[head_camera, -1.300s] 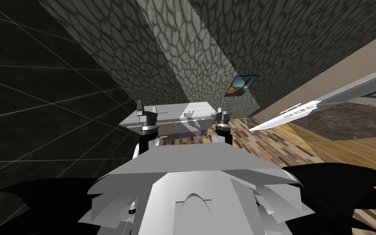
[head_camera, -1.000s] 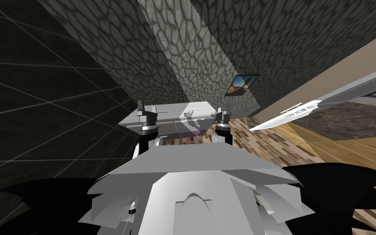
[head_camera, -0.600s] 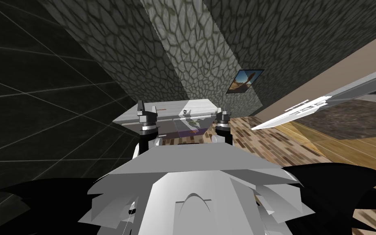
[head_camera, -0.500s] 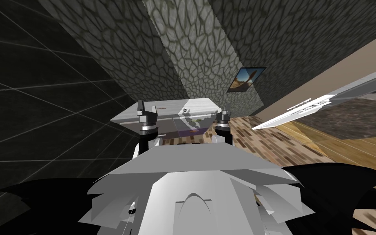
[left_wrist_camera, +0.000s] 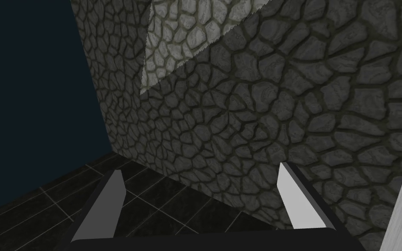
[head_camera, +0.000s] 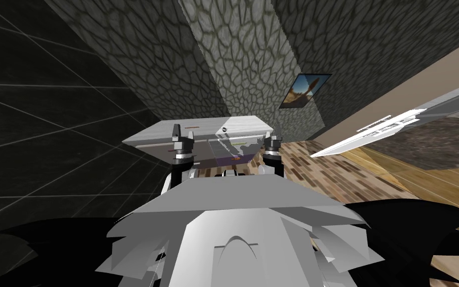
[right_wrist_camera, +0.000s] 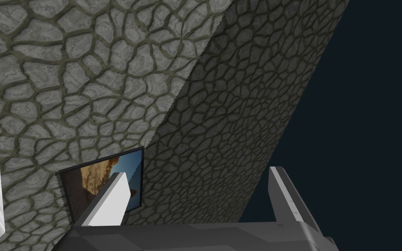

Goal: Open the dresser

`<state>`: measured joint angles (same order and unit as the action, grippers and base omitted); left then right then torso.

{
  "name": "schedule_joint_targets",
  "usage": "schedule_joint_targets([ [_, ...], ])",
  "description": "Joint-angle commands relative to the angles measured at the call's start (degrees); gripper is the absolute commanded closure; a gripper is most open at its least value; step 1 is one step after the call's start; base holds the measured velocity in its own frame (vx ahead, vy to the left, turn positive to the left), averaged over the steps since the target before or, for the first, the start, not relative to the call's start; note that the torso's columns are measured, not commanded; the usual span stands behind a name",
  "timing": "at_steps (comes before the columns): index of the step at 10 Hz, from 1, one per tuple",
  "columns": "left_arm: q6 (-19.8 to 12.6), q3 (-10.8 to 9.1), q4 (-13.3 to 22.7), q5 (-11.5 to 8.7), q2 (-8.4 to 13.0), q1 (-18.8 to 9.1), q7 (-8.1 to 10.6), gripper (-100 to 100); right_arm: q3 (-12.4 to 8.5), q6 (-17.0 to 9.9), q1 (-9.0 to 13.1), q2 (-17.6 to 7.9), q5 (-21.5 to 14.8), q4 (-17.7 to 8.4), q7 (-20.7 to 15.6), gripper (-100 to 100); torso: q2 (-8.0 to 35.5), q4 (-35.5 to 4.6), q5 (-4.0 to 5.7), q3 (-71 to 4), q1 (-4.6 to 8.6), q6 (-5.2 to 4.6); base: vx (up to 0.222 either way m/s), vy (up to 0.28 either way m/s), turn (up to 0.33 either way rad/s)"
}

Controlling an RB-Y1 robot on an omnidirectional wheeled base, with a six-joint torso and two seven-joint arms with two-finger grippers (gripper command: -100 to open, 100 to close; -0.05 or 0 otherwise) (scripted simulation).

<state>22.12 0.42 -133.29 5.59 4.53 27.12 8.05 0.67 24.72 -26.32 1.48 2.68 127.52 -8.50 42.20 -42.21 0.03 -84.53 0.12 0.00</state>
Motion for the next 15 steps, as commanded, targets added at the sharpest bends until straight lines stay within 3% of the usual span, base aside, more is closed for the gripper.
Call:
schedule_joint_targets([
  [1, 0.7, -0.09, 3.6, -0.1, 2.1, -1.0, -0.37, -100, 0.0, 0.0, 0.0, 0.0, 0.0, 0.0, 0.0, 0, 0.0, 0.0, 0.00, 0.0, -0.01, 0.00, 0.007, -0.082, 0.006],
  [11, 3.1, -0.39, 19.7, -0.4, 6.2, -5.2, -2.08, -100, 0.0, 0.0, 0.0, 0.0, 0.0, 0.0, 0.0, 0, 0.1, -0.1, -0.02, 0.0, -0.10, 0.01, 0.017, -0.087, 0.008],
  [15, 3.7, -0.46, 24.0, -0.5, 6.7, -6.2, -2.50, -100, 0.0, 0.0, 0.0, 0.0, 0.0, 0.0, 0.0, 0, 0.1, -0.1, -0.06, -0.1, -0.23, 0.00, 0.010, -0.056, 0.005],
])
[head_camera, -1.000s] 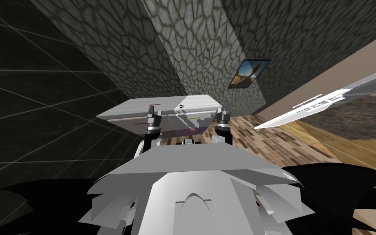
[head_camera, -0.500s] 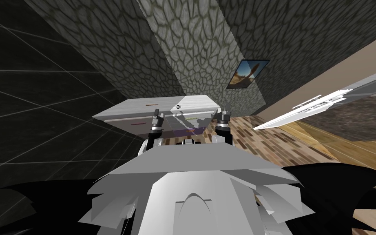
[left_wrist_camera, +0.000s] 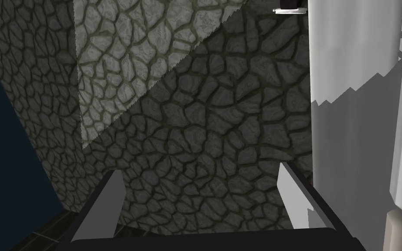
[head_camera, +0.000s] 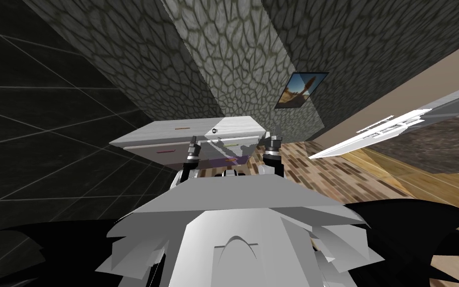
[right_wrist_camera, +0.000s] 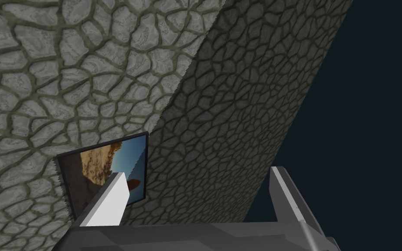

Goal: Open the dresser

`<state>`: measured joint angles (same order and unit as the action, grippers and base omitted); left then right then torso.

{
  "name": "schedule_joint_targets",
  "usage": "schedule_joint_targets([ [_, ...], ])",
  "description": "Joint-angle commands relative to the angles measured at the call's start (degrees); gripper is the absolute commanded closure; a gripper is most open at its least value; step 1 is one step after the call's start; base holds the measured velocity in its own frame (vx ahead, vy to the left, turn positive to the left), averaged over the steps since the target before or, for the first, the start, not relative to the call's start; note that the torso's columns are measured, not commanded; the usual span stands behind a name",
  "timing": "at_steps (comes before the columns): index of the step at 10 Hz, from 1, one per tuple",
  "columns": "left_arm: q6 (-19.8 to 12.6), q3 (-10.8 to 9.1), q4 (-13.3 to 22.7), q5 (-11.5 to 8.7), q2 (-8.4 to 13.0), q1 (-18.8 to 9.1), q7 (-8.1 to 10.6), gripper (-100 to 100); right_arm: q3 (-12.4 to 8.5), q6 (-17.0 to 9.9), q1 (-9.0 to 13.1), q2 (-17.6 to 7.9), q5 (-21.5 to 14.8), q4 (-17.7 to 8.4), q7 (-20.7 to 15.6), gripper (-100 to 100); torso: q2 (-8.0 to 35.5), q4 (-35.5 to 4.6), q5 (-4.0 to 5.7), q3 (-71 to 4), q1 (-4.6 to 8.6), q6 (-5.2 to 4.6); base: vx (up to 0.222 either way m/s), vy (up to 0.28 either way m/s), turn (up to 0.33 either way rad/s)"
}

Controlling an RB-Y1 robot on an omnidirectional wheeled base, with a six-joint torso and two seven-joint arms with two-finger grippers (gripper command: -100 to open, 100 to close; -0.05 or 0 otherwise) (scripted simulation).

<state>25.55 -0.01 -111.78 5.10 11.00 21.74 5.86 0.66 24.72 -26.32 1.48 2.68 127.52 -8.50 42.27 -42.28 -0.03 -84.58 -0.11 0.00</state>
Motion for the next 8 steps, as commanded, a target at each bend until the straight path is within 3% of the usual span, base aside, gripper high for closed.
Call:
schedule_joint_targets([
  [1, 0.6, -0.08, 4.4, -0.1, 0.4, -1.4, -0.53, -100, 0.0, 0.0, 0.0, 0.0, 0.0, 0.0, 0.0, 0, 0.0, 0.0, 0.02, 0.0, 0.09, 0.00, 0.023, -0.083, 0.008],
  [8, 2.3, -0.27, 14.8, -0.3, 0.5, -4.0, -1.61, -100, 0.0, 0.0, 0.0, 0.0, 0.0, 0.0, 0.0, 0, 0.0, 0.0, 0.05, 0.0, 0.20, 0.00, 0.013, -0.098, 0.009],
])
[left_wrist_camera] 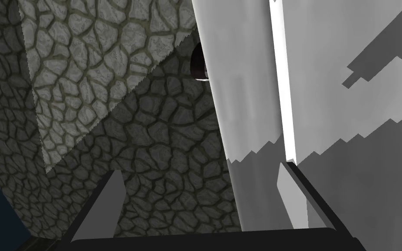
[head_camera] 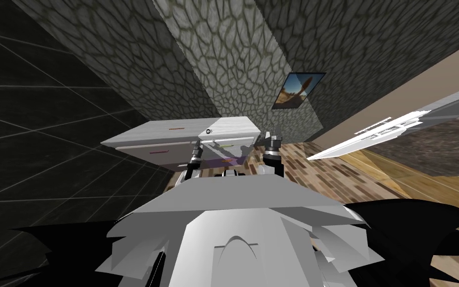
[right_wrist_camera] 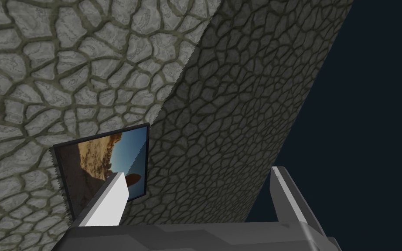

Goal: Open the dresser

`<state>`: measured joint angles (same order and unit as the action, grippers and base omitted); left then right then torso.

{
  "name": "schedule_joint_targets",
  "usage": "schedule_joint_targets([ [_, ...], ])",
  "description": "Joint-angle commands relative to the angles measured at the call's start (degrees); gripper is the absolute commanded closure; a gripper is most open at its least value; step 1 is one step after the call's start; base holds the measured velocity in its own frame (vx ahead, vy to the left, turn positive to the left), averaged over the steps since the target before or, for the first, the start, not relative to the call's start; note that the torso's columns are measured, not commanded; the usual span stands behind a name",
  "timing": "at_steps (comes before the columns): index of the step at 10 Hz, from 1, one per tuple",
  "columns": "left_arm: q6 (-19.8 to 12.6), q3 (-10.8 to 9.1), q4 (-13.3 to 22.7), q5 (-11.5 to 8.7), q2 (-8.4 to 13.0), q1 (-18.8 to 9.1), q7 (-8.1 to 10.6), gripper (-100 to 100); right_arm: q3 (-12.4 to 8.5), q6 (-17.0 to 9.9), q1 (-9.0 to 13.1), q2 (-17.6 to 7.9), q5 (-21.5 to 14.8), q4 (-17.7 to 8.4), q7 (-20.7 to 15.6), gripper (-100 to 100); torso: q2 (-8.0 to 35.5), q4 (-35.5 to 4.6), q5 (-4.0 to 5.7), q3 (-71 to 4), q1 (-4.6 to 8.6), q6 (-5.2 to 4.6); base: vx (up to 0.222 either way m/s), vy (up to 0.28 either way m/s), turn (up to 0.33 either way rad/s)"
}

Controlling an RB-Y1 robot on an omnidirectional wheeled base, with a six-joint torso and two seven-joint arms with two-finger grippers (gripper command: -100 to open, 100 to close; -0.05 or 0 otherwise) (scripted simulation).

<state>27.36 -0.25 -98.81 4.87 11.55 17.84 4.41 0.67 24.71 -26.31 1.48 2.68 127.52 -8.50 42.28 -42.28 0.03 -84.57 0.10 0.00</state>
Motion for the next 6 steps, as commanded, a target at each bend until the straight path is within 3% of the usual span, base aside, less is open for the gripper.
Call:
schedule_joint_targets([
  [1, 0.8, -0.06, 3.8, -0.1, -0.2, -0.7, -0.37, -100, 0.0, 0.0, 0.0, 0.0, 0.0, 0.0, 0.0, 0, 0.0, 0.0, -0.02, 0.0, -0.14, 0.01, 0.022, -0.062, 0.005],
  [6, 2.4, -0.23, 13.0, -0.3, -2.1, -3.0, -1.34, -100, 0.0, 0.0, 0.0, 0.0, 0.0, 0.0, 0.0, 0, 0.0, 0.0, -0.02, 0.0, -0.09, 0.01, 0.019, -0.106, 0.011],
])
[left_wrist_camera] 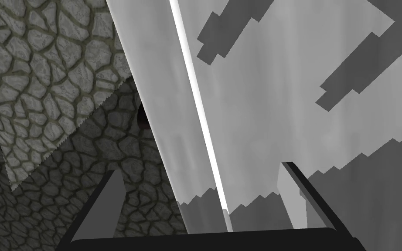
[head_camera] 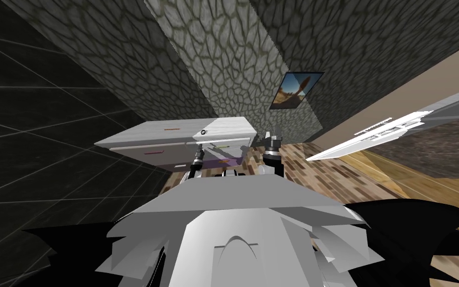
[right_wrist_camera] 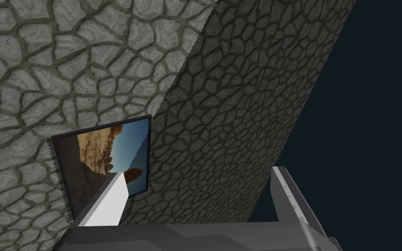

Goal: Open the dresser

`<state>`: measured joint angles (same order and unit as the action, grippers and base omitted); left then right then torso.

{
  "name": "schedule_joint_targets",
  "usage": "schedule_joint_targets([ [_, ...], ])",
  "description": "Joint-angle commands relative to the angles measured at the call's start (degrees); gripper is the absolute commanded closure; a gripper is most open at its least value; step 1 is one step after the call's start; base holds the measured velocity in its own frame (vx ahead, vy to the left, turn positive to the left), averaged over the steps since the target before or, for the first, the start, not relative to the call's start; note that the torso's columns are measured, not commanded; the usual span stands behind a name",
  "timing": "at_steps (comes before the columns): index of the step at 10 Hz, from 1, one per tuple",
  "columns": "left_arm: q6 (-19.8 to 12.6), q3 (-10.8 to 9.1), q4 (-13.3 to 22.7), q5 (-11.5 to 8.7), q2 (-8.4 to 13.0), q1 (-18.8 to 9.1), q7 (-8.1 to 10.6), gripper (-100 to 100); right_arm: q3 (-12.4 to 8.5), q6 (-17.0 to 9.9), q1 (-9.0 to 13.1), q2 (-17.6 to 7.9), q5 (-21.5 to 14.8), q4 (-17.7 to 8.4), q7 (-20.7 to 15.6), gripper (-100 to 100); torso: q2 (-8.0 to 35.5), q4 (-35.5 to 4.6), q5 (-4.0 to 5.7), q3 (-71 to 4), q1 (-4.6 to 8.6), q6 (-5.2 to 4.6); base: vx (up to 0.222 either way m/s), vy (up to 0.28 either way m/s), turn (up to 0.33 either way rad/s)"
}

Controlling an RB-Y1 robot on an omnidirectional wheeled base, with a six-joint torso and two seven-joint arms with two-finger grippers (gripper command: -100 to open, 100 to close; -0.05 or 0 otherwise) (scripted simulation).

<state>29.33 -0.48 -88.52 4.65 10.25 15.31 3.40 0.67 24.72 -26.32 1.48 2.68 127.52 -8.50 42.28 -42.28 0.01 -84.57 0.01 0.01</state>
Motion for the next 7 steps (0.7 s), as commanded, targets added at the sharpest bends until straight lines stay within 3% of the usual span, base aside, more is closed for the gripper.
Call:
schedule_joint_targets([
  [1, 0.7, -0.04, 4.3, -0.1, -1.3, -0.9, -0.50, -100, 0.0, 0.0, 0.0, 0.0, 0.0, 0.0, 0.0, 0, 0.0, 0.0, -0.01, 0.0, -0.04, -0.01, 0.006, -0.092, 0.009],
  [7, 2.0, -0.19, 12.0, -0.2, -6.5, -3.0, -1.33, -100, 0.0, 0.0, 0.0, 0.0, 0.0, 0.0, 0.0, 0, 0.0, 0.0, 0.00, 0.0, -0.01, 0.00, 0.017, -0.082, 0.007],
])
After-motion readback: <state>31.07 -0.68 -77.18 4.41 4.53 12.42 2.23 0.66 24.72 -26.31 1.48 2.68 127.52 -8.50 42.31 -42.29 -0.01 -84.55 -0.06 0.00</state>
